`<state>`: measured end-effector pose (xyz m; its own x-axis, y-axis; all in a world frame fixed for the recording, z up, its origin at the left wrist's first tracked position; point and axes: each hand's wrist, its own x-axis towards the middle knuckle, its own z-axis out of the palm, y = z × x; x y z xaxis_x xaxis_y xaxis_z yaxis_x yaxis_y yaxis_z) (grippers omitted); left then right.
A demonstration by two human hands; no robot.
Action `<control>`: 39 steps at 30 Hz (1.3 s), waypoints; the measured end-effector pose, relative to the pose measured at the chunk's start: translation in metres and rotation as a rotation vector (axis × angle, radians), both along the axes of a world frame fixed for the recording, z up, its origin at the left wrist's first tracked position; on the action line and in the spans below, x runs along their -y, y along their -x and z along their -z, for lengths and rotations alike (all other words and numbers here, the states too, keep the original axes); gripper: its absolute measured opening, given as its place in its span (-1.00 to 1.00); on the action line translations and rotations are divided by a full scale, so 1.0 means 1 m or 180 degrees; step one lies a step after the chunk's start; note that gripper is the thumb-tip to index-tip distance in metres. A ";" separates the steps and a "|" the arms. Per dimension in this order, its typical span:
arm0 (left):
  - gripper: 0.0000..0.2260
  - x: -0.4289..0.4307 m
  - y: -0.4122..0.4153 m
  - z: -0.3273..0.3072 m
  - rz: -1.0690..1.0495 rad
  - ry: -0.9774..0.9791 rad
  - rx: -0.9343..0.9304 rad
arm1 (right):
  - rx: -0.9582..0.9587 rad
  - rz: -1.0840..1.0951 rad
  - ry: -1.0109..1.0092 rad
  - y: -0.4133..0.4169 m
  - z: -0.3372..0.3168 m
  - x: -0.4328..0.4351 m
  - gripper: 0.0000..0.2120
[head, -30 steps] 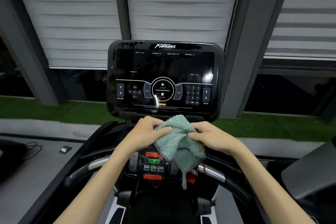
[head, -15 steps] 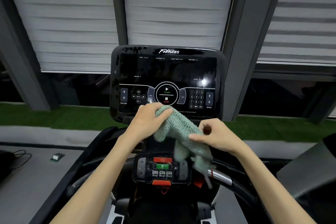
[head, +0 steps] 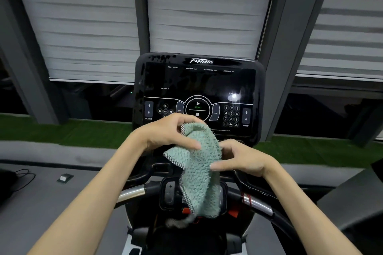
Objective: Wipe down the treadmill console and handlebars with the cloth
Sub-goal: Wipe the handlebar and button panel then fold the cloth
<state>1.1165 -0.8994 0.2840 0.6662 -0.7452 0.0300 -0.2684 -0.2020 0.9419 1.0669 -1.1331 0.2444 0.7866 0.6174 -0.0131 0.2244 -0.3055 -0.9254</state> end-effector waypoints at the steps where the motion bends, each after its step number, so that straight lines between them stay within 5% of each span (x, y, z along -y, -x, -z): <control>1: -0.48 -0.005 -0.001 0.006 -0.0038 0.0148 -0.0185 | -0.0064 0.0001 -0.0096 0.000 0.001 0.001 -0.70; 4: -0.35 -0.006 -0.004 0.030 -0.0804 0.0596 -0.0414 | -0.0309 0.0109 -0.0481 0.003 0.002 0.001 -0.63; 8: -0.61 0.013 0.003 0.061 -0.2061 0.0509 -0.0644 | -0.0374 0.0687 -0.0957 0.001 -0.001 0.000 -0.67; 12: -0.45 0.022 0.015 0.085 -0.1331 0.0180 -0.2028 | -0.0472 0.1030 -0.1191 -0.003 -0.004 -0.001 -0.66; 14: -0.46 0.027 0.019 0.086 -0.0855 0.0442 -0.2121 | -0.0568 0.1132 -0.1362 -0.005 -0.003 -0.002 -0.60; 18: -0.61 0.037 0.019 0.079 -0.0954 0.0648 -0.1413 | -0.0733 0.1199 -0.1467 -0.007 0.000 -0.003 -0.57; 23: -0.27 0.029 0.011 0.081 -0.1680 0.0898 -0.0468 | -0.0628 0.1525 -0.0716 -0.009 0.000 -0.003 -0.70; 26: -0.49 0.024 0.007 0.079 -0.1644 0.0490 0.0302 | -0.0542 0.1906 -0.0404 -0.011 0.002 -0.005 -0.71; 30: -0.63 0.023 0.006 0.076 -0.1586 -0.0003 0.0525 | -0.0286 0.2336 -0.0224 -0.014 0.006 -0.002 -0.33; 33: -0.73 0.025 0.009 0.070 -0.1975 -0.0514 0.1143 | 0.0069 0.1840 0.0196 -0.014 0.010 0.002 -0.10; 36: -0.87 0.022 0.008 0.066 -0.1823 -0.0673 0.1368 | 0.0847 0.1759 0.1168 -0.014 0.019 -0.002 -0.56; 39: -0.90 0.015 0.002 0.066 -0.1615 -0.1018 0.1245 | 0.0925 0.1836 0.1016 -0.012 0.021 -0.001 -0.88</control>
